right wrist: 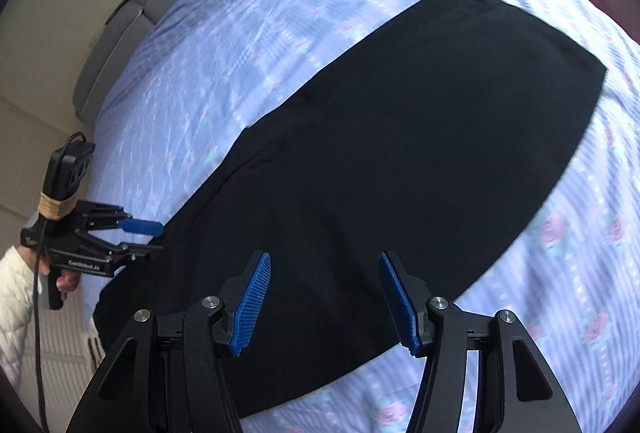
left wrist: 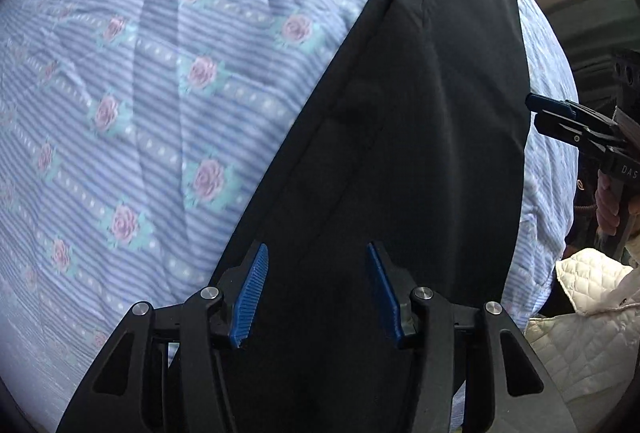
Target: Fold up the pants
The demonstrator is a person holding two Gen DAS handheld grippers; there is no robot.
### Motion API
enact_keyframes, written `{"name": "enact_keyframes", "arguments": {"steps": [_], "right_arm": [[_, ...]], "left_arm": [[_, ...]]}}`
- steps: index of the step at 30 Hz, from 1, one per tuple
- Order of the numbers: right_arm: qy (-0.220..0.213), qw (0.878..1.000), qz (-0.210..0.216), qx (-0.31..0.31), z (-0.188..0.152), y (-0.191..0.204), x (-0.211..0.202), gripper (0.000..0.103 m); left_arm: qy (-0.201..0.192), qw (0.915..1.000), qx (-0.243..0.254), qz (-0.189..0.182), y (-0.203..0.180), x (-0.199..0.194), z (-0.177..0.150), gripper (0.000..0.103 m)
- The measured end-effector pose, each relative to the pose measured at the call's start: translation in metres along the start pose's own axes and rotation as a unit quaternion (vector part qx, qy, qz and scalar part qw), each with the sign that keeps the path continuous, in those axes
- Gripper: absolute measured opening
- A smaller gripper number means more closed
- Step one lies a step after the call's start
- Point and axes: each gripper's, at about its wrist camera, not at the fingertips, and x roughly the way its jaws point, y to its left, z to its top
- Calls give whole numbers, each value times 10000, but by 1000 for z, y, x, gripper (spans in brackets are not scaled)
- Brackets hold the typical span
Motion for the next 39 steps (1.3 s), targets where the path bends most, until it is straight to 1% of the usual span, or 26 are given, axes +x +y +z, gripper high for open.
{"name": "enact_keyframes", "arguments": {"steps": [3, 7, 8, 11, 15, 20, 22, 24, 25, 26, 27, 28, 30, 32, 33, 36, 37, 39], "right_arm": [[135, 9997, 79, -182, -6, 19, 9, 58], [241, 9988, 126, -409, -15, 36, 15, 58], [251, 9987, 123, -434, -18, 37, 13, 58], [285, 9985, 90, -457, -23, 39, 13, 58], [352, 9986, 50, -401, -26, 39, 18, 58], [415, 9985, 41, -347, -28, 38, 18, 58], [424, 9984, 39, -374, -27, 40, 19, 58], [445, 9984, 56, -354, -26, 42, 22, 58], [463, 9983, 91, -329, -25, 43, 23, 58], [476, 9983, 126, -311, -25, 43, 23, 58], [482, 9983, 145, -304, -25, 42, 23, 58], [487, 9982, 162, -314, -25, 43, 23, 58], [484, 9981, 155, -350, -26, 44, 22, 58], [467, 9982, 155, -341, -25, 45, 20, 58], [455, 9983, 163, -321, -24, 43, 19, 58], [424, 9984, 214, -315, -25, 41, 18, 58], [402, 9983, 220, -356, -25, 42, 17, 58], [344, 9984, 176, -419, -25, 44, 17, 58]], "left_arm": [[-69, 9999, 12, -76, 3, -1, -2, 49], [-145, 9997, 201, 54, 5, 0, 6, 49], [-132, 9997, 225, 37, 6, 1, 9, 49], [17, 9997, 260, -37, 10, 8, 14, 47], [240, 9984, 481, 150, 5, 24, 17, 47], [266, 9978, 583, 174, 4, 26, 17, 47], [293, 9984, 459, 142, 7, 27, 18, 47], [384, 9973, 573, 240, 6, 29, 19, 47], [421, 9971, 568, 277, 4, 29, 19, 44], [458, 9971, 558, 253, 2, 29, 20, 39], [447, 9971, 594, 161, 1, 25, 21, 21], [419, 9974, 570, 98, 3, 20, 22, 8], [267, 9984, 489, 44, -1, 11, 21, 7], [118, 9989, 423, 187, -2, 3, 20, 5], [40, 9986, 435, 297, -5, 0, 18, 5], [-148, 9938, 448, 1009, -15, -3, 15, 5], [-248, 9924, 383, 1141, -16, -6, 17, 5], [-402, 9912, 156, 1249, -14, -6, 18, 4]]}}
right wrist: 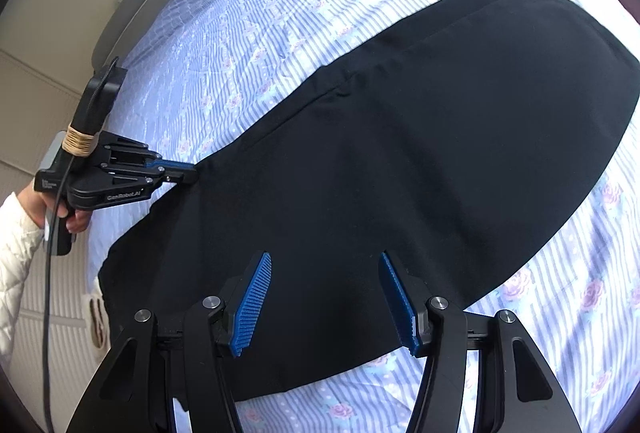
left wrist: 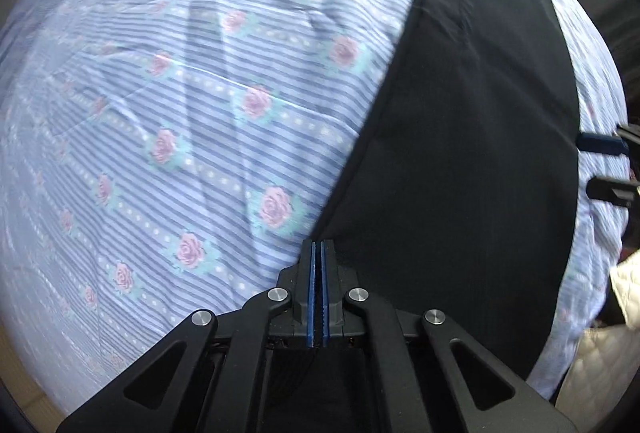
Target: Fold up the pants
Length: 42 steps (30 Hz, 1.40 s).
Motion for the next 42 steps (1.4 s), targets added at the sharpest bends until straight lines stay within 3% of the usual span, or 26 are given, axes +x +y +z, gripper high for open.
{"name": "enact_keyframes", "arguments": {"steps": [2, 4, 6, 8, 10, 14, 17, 23, 24, 26, 28, 30, 35, 40, 42], "right_arm": [[-71, 10000, -35, -15, 1, -1, -2, 58], [-96, 9999, -69, 9, 3, -2, -3, 58], [-155, 9998, -123, 66, 4, -5, -7, 58], [-304, 9994, -149, 116, 5, -10, -16, 58], [-509, 9982, -225, 217, 6, -23, -28, 58], [-787, 9943, -402, 604, 11, -55, -50, 58], [-917, 9892, -587, 977, 14, -86, -63, 58], [-968, 9839, -771, 1286, 20, -124, -70, 58], [-962, 9839, -780, 1291, 21, -127, -69, 58], [-935, 9840, -773, 1305, 22, -129, -66, 58], [-893, 9848, -745, 1290, 23, -128, -61, 58], [-879, 9855, -738, 1250, 23, -129, -59, 58], [-918, 9850, -742, 1255, 24, -135, -60, 58], [-1168, 9801, -981, 1272, 32, -147, -67, 58], [-1318, 9759, -1092, 1357, 38, -156, -72, 58]], "left_arm": [[-64, 9988, -114, 462, 7, 4, 4, 2], [-161, 9987, -456, 149, 15, 0, 9, 2], [-697, 9956, -607, 177, 13, -23, 16, 5], [-1055, 9923, -480, -428, 0, -45, 26, 19], [-1197, 9901, -84, -733, -19, -56, 43, 44], [-1158, 9874, 202, -1061, -41, -49, 87, 50], [-904, 9892, 213, -1136, -47, -28, 110, 50], [-455, 9934, 340, -1001, -55, 13, 116, 48], [-395, 9937, 310, -1005, -56, 17, 116, 46], [-324, 9943, 313, -967, -57, 20, 116, 31], [-358, 9948, 339, -888, -61, 17, 116, 16], [-450, 9964, 466, -552, -71, 12, 117, 8], [-576, 9966, 582, 56, -81, 5, 123, 5], [-623, 9980, 109, -11, -75, 18, 134, 4], [-800, 9964, -163, -239, -71, 11, 139, 5]]}}
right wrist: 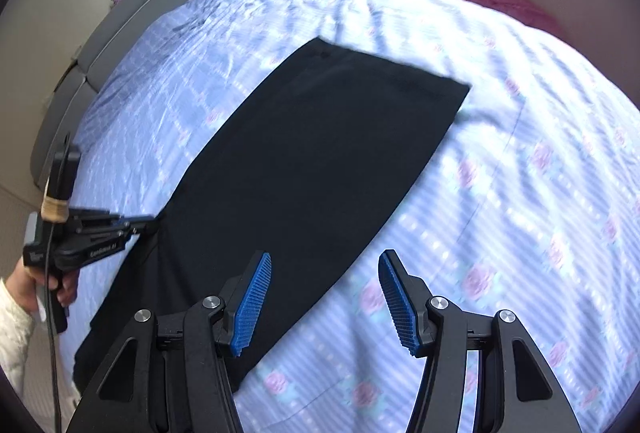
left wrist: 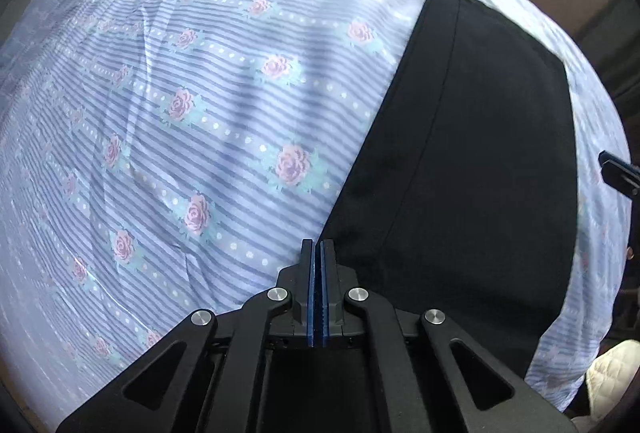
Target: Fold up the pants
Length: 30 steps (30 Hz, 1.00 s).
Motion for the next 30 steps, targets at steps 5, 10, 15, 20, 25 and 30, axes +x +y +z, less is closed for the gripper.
{"name": "enact_keyframes", "arguments": {"steps": [5, 10, 15, 20, 25, 30], "right_arm": [[-318, 9984, -195, 430, 20, -29, -7, 58], [-543, 9954, -234, 756, 39, -56, -1, 58], [-614, 9940, -255, 874, 53, -83, 3, 58], [-570, 9928, -155, 1044, 61, -104, 12, 58], [-536, 9928, 3, 1073, 67, -108, 23, 58], [-501, 9928, 122, 1082, 71, -106, 34, 57]], "left_arm": [[-747, 9963, 44, -419, -18, -36, 45, 48], [-892, 9908, 425, -927, -50, -28, 112, 48], [-748, 9913, 817, -706, -85, 2, 160, 34], [-570, 9926, 805, -705, -96, 27, 178, 29], [-421, 9933, 758, -764, -96, 37, 186, 27], [-647, 9913, 887, -723, -94, 20, 181, 27]]}}
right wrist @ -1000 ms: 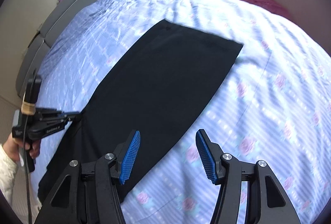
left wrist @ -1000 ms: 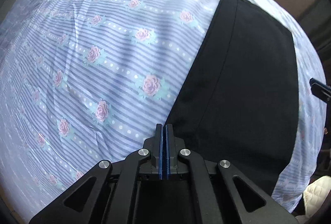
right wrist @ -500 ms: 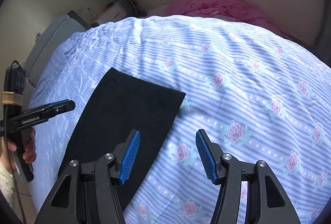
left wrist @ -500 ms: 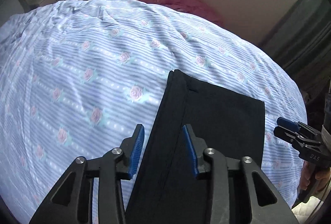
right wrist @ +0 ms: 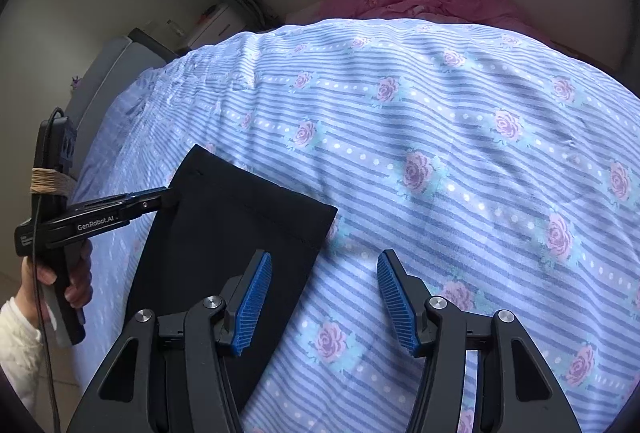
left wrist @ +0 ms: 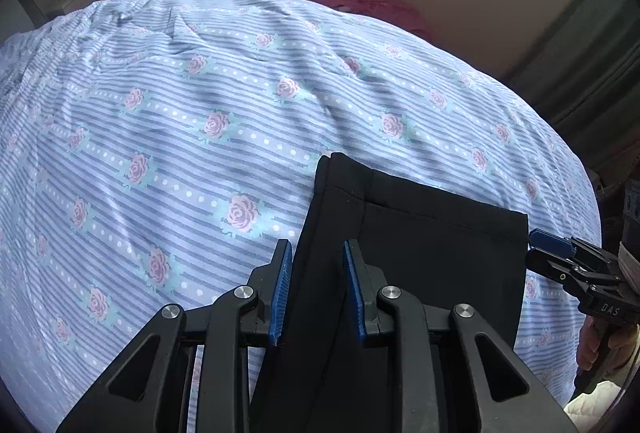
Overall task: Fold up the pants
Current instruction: 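Close both grippers on the black trouser leg end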
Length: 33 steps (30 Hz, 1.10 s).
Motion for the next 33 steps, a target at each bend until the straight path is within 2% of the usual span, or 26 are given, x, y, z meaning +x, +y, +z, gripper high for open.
{"name": "enact_keyframes", "arguments": {"steps": [2, 6, 11, 15, 17, 18, 19, 23, 25, 26, 27, 29, 30, 31, 33], "right_arm": [[-8, 10000, 16, -8, 1, 0, 1, 57], [-9, 10000, 50, 31, 1, -1, 3, 57], [2, 10000, 67, -5, 1, 2, 3, 57], [-4, 10000, 83, 14, 0, 2, 4, 56], [-5, 10000, 89, 30, 0, 1, 3, 56], [0, 10000, 91, 38, 0, 1, 4, 56], [6, 9999, 95, 50, 0, 1, 5, 56], [12, 9998, 167, 89, 2, 1, 5, 56], [1, 9996, 237, 141, 4, 1, 4, 56], [-5, 9995, 266, 171, 3, 1, 4, 56], [8, 9994, 291, 203, 3, 1, 5, 56], [45, 9990, 358, 256, 3, 0, 8, 56], [61, 9989, 386, 274, 3, -1, 9, 56], [68, 9987, 418, 295, 3, -2, 11, 56], [73, 9983, 464, 356, 3, -5, 14, 56]], "left_arm": [[-102, 9999, 24, -31, 0, -6, 1, 27], [53, 9998, 167, -74, -3, 1, 4, 27], [124, 9998, 67, -111, -2, 12, 4, 27], [307, 9993, 143, -131, -5, 20, 2, 27], [499, 9986, 22, -178, -2, 27, 1, 27], [542, 9984, -55, -168, -1, 29, 1, 22], [559, 9983, -85, -135, -1, 28, 1, 5], [380, 9992, 146, -12, -5, 18, 3, 5], [473, 9988, 55, 74, 6, 22, 3, 5], [518, 9987, 8, -23, 9, 24, 3, 5], [584, 9983, 31, -83, 9, 26, 3, 6], [578, 9979, 259, 105, 1, 26, 7, 11], [514, 9980, 336, 171, -1, 25, 10, 26], [437, 9981, 366, 230, -2, 23, 14, 48], [377, 9990, 212, 104, 2, 24, 23, 60]]}}
